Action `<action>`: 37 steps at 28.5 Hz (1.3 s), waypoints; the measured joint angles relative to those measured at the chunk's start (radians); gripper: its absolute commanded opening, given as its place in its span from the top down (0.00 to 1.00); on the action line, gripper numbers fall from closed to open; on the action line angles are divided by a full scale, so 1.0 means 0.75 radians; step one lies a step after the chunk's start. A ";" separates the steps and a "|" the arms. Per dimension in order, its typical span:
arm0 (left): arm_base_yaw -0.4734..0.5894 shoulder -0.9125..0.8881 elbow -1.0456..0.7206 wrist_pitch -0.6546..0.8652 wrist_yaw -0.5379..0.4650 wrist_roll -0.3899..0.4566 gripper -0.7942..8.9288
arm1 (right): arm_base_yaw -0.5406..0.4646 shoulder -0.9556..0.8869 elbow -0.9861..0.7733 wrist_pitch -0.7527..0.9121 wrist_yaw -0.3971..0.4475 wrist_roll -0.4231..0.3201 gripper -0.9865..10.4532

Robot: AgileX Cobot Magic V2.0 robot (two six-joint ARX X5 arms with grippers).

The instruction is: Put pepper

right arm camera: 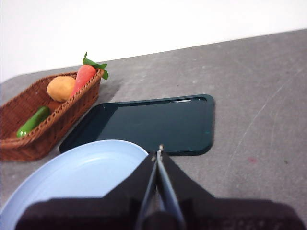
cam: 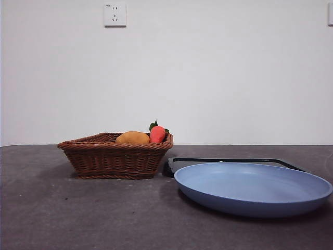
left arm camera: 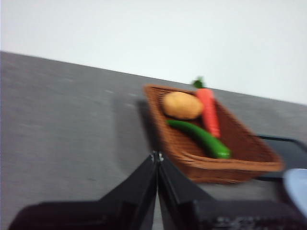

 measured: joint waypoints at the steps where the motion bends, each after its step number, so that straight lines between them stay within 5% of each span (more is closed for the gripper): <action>1: 0.000 0.000 0.000 0.000 0.042 -0.032 0.91 | 0.000 0.001 0.000 0.000 -0.001 0.016 0.91; 10: 0.000 0.012 0.045 -0.055 0.168 -0.241 0.91 | 0.000 0.044 0.057 -0.005 -0.001 0.231 0.91; 20: 0.000 0.299 0.433 -0.214 0.233 -0.259 0.91 | 0.000 0.317 0.409 -0.065 -0.061 0.261 0.91; 30: -0.010 0.634 0.853 -0.608 0.414 0.027 0.91 | 0.014 0.740 0.967 -0.571 -0.272 0.030 0.91; 37: -0.121 0.751 1.094 -0.936 0.409 0.263 0.91 | 0.069 0.971 1.293 -0.987 -0.280 -0.207 0.91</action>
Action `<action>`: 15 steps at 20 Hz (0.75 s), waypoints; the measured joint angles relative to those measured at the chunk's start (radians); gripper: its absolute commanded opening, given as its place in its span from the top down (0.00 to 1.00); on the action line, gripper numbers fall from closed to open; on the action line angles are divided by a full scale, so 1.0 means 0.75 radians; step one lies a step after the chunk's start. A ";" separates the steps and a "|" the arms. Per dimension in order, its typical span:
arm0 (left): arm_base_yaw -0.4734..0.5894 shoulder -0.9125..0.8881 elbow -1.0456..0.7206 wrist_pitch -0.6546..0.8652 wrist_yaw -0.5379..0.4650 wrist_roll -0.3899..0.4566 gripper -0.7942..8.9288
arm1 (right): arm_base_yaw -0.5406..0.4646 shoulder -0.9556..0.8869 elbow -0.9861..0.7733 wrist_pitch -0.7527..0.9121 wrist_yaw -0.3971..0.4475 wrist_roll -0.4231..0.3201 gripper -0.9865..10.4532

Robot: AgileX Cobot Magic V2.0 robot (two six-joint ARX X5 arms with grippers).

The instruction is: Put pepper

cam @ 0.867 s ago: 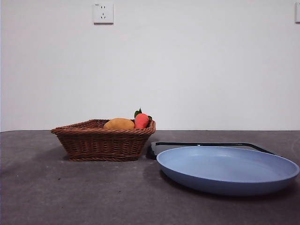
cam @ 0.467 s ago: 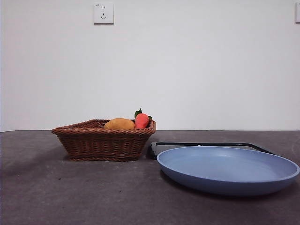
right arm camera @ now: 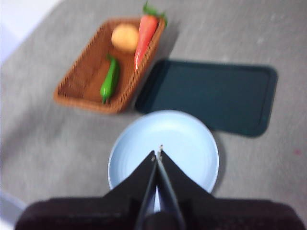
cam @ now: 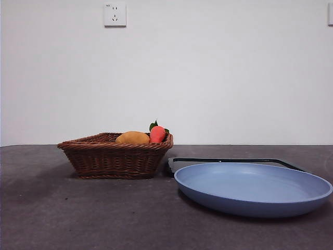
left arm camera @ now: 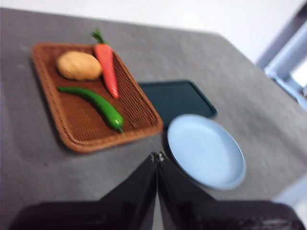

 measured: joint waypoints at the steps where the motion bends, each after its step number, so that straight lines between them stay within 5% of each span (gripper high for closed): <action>1: -0.031 0.015 0.034 -0.066 -0.012 0.039 0.91 | 0.017 0.033 0.047 -0.092 0.000 -0.050 0.91; 8: -0.100 0.035 0.076 -0.188 -0.126 0.122 0.90 | 0.088 0.055 0.076 -0.238 0.004 -0.158 0.90; 10: -0.100 0.036 0.076 -0.188 -0.113 0.121 0.73 | 0.088 0.055 0.076 -0.238 0.004 -0.158 0.84; 12: -0.100 0.036 0.076 -0.185 -0.111 0.119 0.52 | 0.088 0.055 0.076 -0.238 0.004 -0.157 0.67; 15: -0.100 0.036 0.076 -0.175 -0.110 0.119 0.51 | 0.088 0.060 0.076 -0.238 0.004 -0.142 0.62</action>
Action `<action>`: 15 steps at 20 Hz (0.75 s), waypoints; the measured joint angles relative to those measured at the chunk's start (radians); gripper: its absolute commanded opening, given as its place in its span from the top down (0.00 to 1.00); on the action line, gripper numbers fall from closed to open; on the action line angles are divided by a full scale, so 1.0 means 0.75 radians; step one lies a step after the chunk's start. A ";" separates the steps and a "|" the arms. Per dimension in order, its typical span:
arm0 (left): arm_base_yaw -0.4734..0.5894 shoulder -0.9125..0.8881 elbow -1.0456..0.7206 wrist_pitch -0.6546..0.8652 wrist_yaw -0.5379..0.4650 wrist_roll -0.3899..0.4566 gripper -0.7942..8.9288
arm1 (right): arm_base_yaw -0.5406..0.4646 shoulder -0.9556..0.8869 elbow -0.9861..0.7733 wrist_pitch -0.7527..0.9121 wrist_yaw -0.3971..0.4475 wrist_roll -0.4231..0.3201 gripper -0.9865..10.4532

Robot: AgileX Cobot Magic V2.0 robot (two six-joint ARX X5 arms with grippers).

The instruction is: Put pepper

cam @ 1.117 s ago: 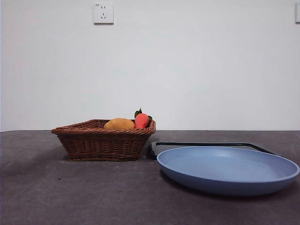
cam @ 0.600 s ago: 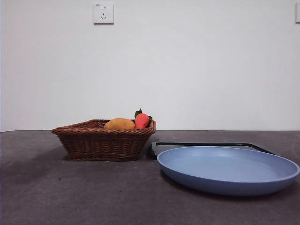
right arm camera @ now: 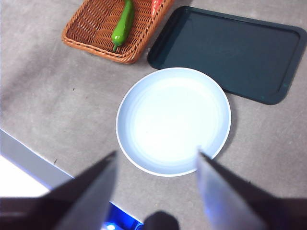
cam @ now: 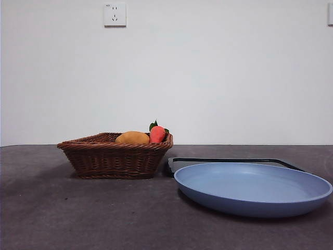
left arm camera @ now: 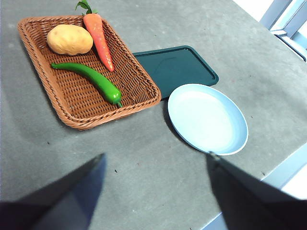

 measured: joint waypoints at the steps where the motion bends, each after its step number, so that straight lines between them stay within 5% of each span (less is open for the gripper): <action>1: 0.000 0.000 0.000 0.000 0.000 0.000 0.51 | 0.000 0.009 0.000 0.000 0.000 0.002 0.62; 10: 0.000 0.000 0.000 0.067 0.005 -0.028 0.51 | 0.000 0.372 0.001 0.098 0.009 0.010 0.62; 15: 0.000 0.000 0.000 0.070 0.005 -0.035 0.51 | -0.001 0.712 0.001 0.215 0.106 0.010 0.62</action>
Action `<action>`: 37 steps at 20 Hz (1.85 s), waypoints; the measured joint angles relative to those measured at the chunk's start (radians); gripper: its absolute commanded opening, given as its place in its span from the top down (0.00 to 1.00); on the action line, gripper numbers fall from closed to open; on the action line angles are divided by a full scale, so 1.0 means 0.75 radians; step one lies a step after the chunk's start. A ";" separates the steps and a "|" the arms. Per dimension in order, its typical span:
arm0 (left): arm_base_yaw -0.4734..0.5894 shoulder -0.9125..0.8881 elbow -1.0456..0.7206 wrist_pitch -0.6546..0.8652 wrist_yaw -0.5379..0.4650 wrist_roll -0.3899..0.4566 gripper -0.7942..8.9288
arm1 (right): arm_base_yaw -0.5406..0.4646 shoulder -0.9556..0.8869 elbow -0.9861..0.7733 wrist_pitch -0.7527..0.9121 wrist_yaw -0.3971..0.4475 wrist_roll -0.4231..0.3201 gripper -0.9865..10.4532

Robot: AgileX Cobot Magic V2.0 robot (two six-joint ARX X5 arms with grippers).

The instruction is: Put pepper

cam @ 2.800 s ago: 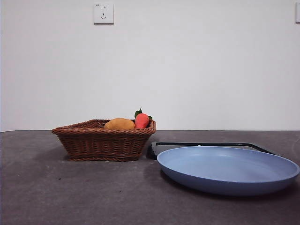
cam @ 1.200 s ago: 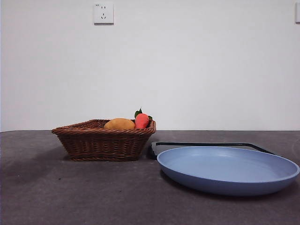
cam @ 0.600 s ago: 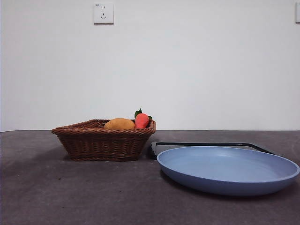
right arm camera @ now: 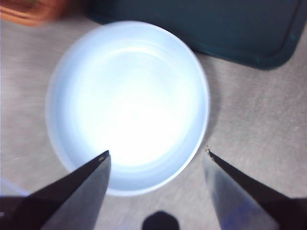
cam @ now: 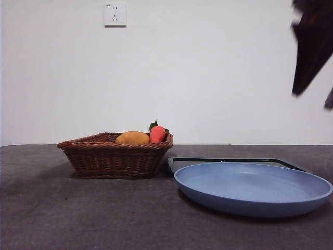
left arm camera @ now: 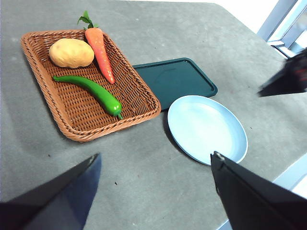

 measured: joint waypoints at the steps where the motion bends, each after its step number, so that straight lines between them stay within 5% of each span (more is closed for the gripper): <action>1: 0.000 0.000 0.000 0.000 0.000 0.000 0.51 | 0.000 0.060 0.000 0.029 0.001 0.000 0.62; 13: 0.000 0.000 0.000 0.000 -0.001 0.000 0.51 | 0.000 0.452 0.000 0.218 0.105 -0.019 0.66; 20: 0.000 0.000 0.000 0.000 -0.001 -0.001 0.51 | 0.000 0.533 0.000 0.233 0.105 -0.021 0.80; 24: 0.000 0.000 0.000 0.000 -0.001 0.000 0.51 | -0.001 0.539 0.000 0.232 0.102 -0.020 0.91; 31: -0.005 0.084 0.000 -0.001 -0.001 -0.001 0.51 | -0.007 0.513 0.009 0.183 0.080 0.009 0.91; 37: -0.104 0.316 0.000 0.107 -0.089 -0.009 0.51 | -0.007 0.243 0.009 0.100 0.101 0.031 0.91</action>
